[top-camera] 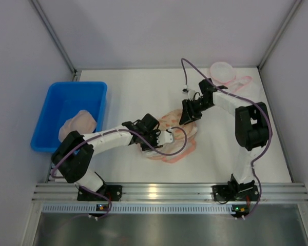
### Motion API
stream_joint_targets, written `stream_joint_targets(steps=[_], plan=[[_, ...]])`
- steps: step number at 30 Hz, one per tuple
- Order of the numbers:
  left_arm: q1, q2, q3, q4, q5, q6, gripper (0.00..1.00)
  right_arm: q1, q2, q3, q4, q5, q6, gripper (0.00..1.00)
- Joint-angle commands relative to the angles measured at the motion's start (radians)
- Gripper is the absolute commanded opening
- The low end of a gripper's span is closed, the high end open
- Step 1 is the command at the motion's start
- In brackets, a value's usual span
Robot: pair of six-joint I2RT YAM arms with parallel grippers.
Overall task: Place the bra in the laundry bag and zip it closed
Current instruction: Close the laundry bag at the center of the board, then adjust the laundry bag at the center of the board.
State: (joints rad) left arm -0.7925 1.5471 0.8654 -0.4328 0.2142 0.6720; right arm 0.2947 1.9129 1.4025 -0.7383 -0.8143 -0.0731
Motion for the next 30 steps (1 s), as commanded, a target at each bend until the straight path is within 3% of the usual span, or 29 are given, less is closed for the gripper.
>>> stream_joint_targets(steps=[1, 6, 10, 14, 17, 24, 30], plan=[[0.030, -0.048, 0.110, -0.029, -0.082, -0.007, 0.39, 0.011, 0.023, -0.029, 0.016, 0.064, -0.028, 0.48], [0.111, -0.186, 0.225, -0.138, -0.007, -0.106, 0.48, 0.011, -0.047, -0.180, -0.006, 0.061, -0.036, 0.44], [0.113, -0.332, 0.186, -0.248, 0.074, -0.066, 0.48, 0.020, -0.173, -0.241, -0.086, -0.017, -0.037, 0.46], [0.111, -0.325, 0.156, -0.427, 0.122, 0.015, 0.42, 0.066, -0.294, -0.220, -0.249, -0.182, -0.155, 0.54], [0.090, -0.297, 0.094, -0.465, 0.116, 0.043, 0.38, 0.052, -0.331, -0.117, -0.233, -0.177, -0.127, 0.57], [0.041, -0.125, 0.037, -0.431, 0.110, -0.021, 0.33, -0.058, -0.148, 0.180, -0.103, 0.061, -0.105, 0.58], [0.044, -0.006, 0.069, -0.250, -0.045, -0.087, 0.33, -0.054, 0.041, 0.242, 0.002, 0.145, -0.088, 0.56]])
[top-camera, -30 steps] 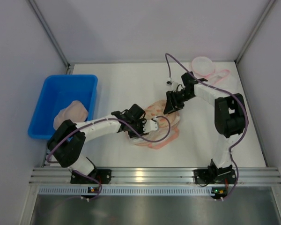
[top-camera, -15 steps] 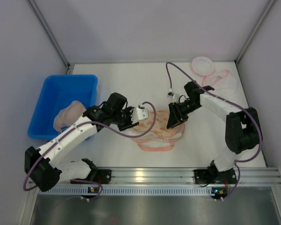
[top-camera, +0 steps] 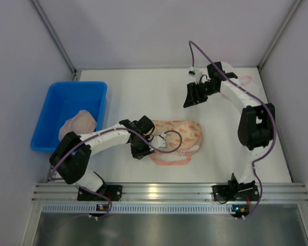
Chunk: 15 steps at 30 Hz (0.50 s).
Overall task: Place the bra in the laundry bag and zip it closed
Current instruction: Adjust the laundry bag at the center of the board.
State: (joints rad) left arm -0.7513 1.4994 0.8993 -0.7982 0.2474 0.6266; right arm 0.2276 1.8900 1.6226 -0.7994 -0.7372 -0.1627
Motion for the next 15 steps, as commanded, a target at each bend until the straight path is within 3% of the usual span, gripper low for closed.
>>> stream_joint_targets(steps=[1, 6, 15], plan=[[0.010, 0.079, 0.049, 0.128, -0.097, -0.044, 0.33, 0.016, 0.093, 0.016, 0.090, 0.071, 0.005, 0.56], [0.072, 0.176, 0.156, 0.215, -0.103, -0.064, 0.33, 0.022, 0.127, -0.087, 0.137, 0.110, 0.012, 0.54], [0.337, 0.374, 0.484, 0.300, -0.054, -0.200, 0.41, 0.032, -0.067, -0.397, 0.138, 0.053, 0.015, 0.51]])
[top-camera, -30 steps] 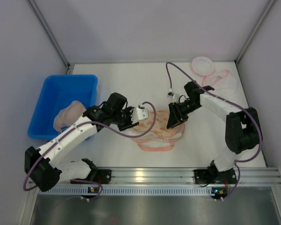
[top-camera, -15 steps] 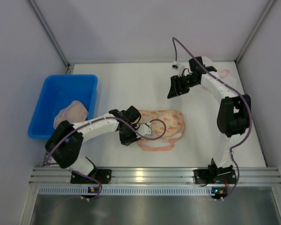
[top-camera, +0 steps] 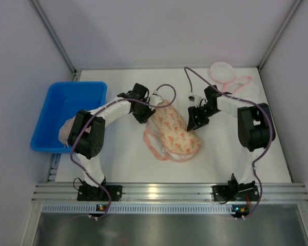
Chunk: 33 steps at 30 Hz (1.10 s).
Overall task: Place the bra in the laundry bag and zip it closed
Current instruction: Adjust the laundry bag at the center of the board.
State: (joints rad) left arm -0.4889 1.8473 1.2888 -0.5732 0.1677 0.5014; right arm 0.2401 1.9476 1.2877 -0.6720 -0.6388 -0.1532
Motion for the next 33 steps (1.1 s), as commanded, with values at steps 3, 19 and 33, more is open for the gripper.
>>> stream_joint_targets(steps=[3, 19, 33], plan=[[0.124, 0.017, 0.150, 0.075, 0.061, -0.122, 0.43, 0.066, -0.208, -0.163, 0.043, -0.125, 0.056, 0.52], [0.121, -0.295, -0.135, -0.028, 0.437, -0.497, 0.57, 0.237, -0.404, -0.292, 0.236, -0.203, 0.251, 0.61], [0.096, -0.148, -0.121, -0.024, 0.463, -0.535, 0.54, 0.111, -0.409, -0.398, 0.324, -0.157, 0.331, 0.81]])
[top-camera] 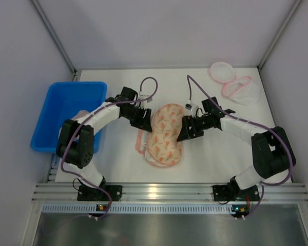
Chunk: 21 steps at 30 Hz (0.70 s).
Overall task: Place the bra in the laundry bag and zip it closed
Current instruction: Adjust the laundry bag at the center of the board.
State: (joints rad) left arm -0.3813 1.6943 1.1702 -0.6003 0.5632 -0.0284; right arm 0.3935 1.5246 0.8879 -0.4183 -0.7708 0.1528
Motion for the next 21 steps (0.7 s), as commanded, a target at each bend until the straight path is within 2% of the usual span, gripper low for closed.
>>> stream_joint_targets(steps=[1, 3, 6, 7, 10, 11, 14, 21], plan=[[-0.013, 0.008, -0.006, 0.004, 0.081, -0.001, 0.54, -0.053, 0.022, -0.001, 0.075, -0.031, 0.027, 0.81], [-0.014, 0.024, -0.007, 0.004, 0.105, 0.002, 0.53, -0.074, 0.035, -0.007, 0.093, -0.053, 0.045, 0.82], [-0.019, 0.045, 0.002, 0.004, 0.116, -0.001, 0.45, -0.091, 0.054, -0.012, 0.108, -0.067, 0.059, 0.82], [-0.019, 0.056, 0.003, 0.004, 0.116, -0.002, 0.36, -0.093, 0.057, -0.012, 0.107, -0.067, 0.056, 0.82], [-0.019, 0.054, 0.011, 0.004, 0.118, 0.004, 0.20, -0.094, 0.066, -0.014, 0.111, -0.064, 0.054, 0.82], [-0.016, 0.053, 0.011, 0.004, 0.116, 0.005, 0.12, -0.096, 0.069, -0.015, 0.111, -0.064, 0.054, 0.82], [-0.001, 0.047, -0.013, 0.004, 0.103, 0.002, 0.00, -0.107, 0.074, -0.021, 0.113, -0.052, 0.054, 0.82], [0.079, 0.126, -0.049, 0.010, 0.014, -0.004, 0.00, -0.117, 0.101, -0.040, 0.147, -0.054, 0.067, 0.83]])
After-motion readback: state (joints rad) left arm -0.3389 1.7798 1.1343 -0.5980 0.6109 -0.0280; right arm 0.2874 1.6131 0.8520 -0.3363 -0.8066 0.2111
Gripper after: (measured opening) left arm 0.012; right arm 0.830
